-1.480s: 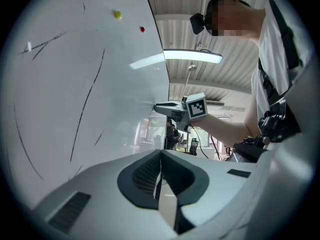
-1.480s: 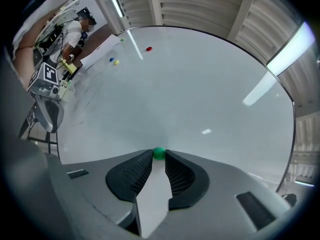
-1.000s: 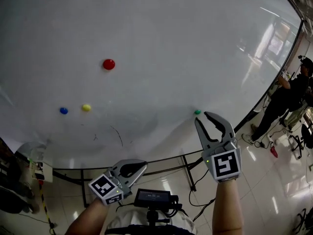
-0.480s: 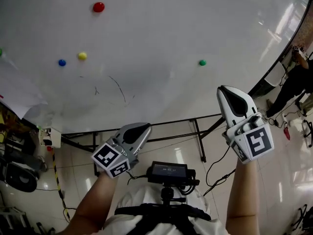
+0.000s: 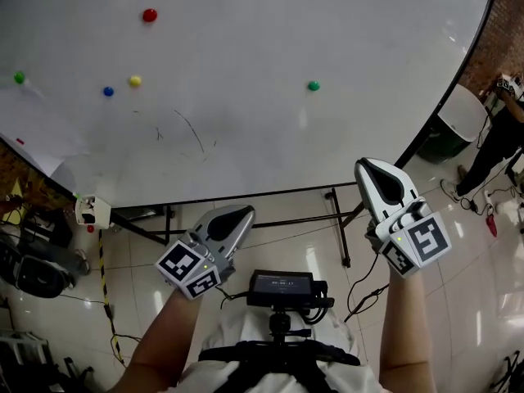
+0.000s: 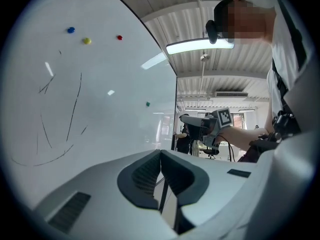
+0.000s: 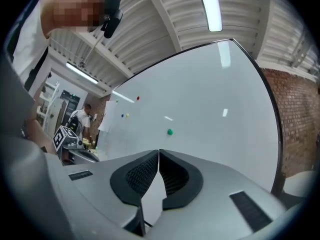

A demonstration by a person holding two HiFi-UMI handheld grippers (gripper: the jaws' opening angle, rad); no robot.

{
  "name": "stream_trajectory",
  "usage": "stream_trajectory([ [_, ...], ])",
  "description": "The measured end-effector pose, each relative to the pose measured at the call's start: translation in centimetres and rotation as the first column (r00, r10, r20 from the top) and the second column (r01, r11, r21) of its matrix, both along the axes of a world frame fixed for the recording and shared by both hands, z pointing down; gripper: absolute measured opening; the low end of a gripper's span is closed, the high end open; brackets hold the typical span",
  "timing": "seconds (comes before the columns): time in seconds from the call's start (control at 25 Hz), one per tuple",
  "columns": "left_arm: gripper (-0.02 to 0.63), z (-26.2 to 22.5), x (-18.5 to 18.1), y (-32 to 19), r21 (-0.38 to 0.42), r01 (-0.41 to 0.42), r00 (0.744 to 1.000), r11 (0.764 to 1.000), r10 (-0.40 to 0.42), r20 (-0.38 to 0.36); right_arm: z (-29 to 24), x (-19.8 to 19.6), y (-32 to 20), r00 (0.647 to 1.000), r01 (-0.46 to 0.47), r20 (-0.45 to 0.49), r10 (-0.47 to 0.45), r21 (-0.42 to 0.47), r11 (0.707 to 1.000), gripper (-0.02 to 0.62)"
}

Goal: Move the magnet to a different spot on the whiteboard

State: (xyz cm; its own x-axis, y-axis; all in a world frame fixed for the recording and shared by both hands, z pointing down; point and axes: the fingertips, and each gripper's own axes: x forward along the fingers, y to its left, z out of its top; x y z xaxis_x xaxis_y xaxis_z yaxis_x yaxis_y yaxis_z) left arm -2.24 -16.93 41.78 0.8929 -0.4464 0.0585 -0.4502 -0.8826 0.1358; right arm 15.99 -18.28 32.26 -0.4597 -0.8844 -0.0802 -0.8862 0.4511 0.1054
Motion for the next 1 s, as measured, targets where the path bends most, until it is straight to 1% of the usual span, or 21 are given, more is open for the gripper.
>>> stream_trajectory([
  [0.24,0.032,0.2,0.0,3.7,-0.006,0.045,0.999,0.999,-0.045,0.002,3.3,-0.7,3.9,0.995,0.069,0.069,-0.065,-0.045,0.997,0.034],
  [0.4,0.032,1.1,0.1,7.0,-0.043,0.069,0.998,0.997,-0.069,0.003,4.7,-1.3,7.8,0.99,0.122,0.081,-0.117,-0.059,0.991,0.034],
  [0.48,0.032,1.4,0.6,8.5,-0.048,0.07,0.998,0.996,-0.069,0.008,5.3,-1.2,9.7,0.988,0.134,0.087,-0.128,-0.066,0.989,0.034],
  [0.72,0.032,2.5,2.2,14.2,-0.028,0.049,0.996,0.998,-0.047,0.076,6.8,-0.6,15.2,0.982,0.142,0.134,-0.13,-0.08,0.987,0.034],
  [0.88,0.032,3.3,1.3,17.0,-0.051,0.076,0.993,0.996,-0.072,0.09,8.6,-1.5,17.9,0.978,0.165,0.144,-0.15,-0.104,0.981,0.034],
  [1.0,0.032,3.5,-0.1,18.4,-0.07,0.111,0.991,0.991,-0.105,0.081,9.9,-2.7,19.5,0.974,0.19,0.149,-0.17,-0.127,0.974,0.034],
])
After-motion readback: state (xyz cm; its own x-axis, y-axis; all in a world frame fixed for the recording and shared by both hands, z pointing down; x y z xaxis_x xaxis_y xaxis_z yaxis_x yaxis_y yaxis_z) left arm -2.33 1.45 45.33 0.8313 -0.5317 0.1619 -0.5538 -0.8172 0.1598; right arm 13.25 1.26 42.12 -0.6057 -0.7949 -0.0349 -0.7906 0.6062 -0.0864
